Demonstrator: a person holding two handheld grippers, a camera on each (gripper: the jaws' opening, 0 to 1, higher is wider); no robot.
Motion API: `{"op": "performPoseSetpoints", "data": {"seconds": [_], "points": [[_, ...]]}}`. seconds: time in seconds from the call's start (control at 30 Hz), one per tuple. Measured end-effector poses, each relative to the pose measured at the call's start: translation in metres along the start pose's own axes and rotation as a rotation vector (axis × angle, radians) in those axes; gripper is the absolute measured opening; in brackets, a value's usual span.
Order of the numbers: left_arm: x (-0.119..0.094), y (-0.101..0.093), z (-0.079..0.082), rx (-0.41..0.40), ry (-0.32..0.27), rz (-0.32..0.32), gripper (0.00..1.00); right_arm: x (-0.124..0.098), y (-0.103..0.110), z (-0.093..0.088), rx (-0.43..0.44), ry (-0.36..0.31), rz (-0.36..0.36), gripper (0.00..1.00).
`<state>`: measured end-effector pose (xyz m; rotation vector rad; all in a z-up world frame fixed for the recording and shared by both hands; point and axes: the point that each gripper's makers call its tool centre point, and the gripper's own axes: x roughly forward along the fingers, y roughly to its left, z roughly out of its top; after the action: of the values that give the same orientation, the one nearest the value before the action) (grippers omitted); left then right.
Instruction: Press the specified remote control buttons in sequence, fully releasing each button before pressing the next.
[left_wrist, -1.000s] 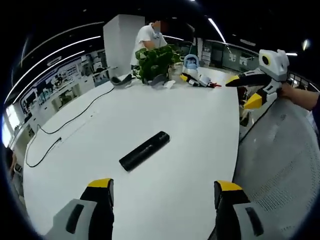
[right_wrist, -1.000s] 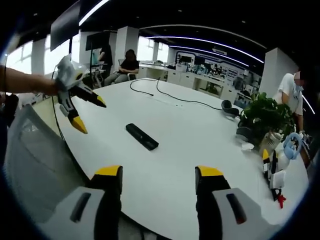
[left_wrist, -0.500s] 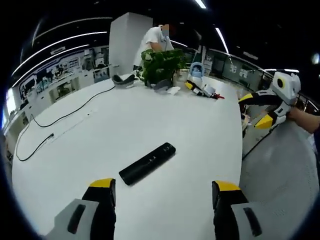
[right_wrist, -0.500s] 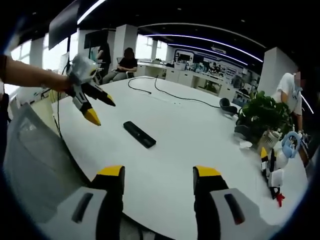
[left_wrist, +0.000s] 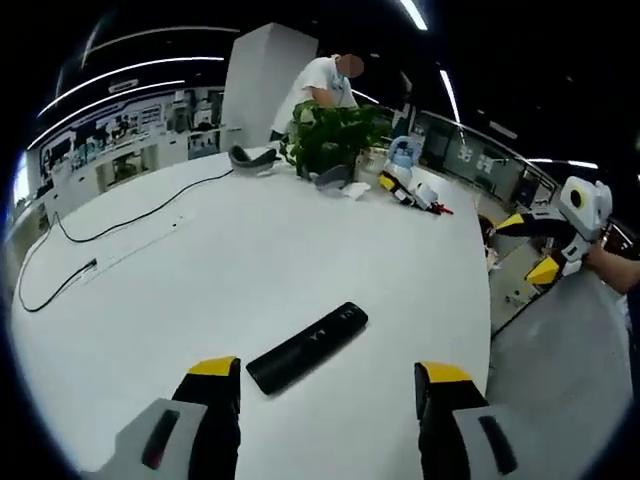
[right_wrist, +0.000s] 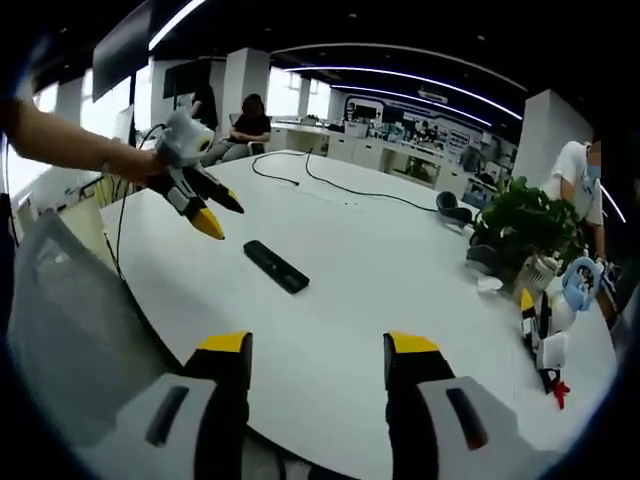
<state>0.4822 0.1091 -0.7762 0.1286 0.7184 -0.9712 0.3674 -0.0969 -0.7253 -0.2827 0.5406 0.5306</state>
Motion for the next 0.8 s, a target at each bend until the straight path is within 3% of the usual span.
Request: {"op": "performPoseSetpoints", "data": {"seconds": [0.17, 0.43, 0.8], "points": [[0.007, 0.004, 0.003, -0.001, -0.001, -0.017, 0.74, 0.0, 0.0, 0.0, 0.009, -0.001, 0.001, 0.53], [0.022, 0.007, -0.005, 0.081, 0.092, -0.042, 0.7, 0.001, 0.002, -0.002, 0.006, 0.01, 0.014, 0.51], [0.046, 0.013, -0.023, 0.374, 0.292, -0.077, 0.67, 0.003, 0.004, -0.005, 0.004, 0.031, 0.027, 0.49]]}}
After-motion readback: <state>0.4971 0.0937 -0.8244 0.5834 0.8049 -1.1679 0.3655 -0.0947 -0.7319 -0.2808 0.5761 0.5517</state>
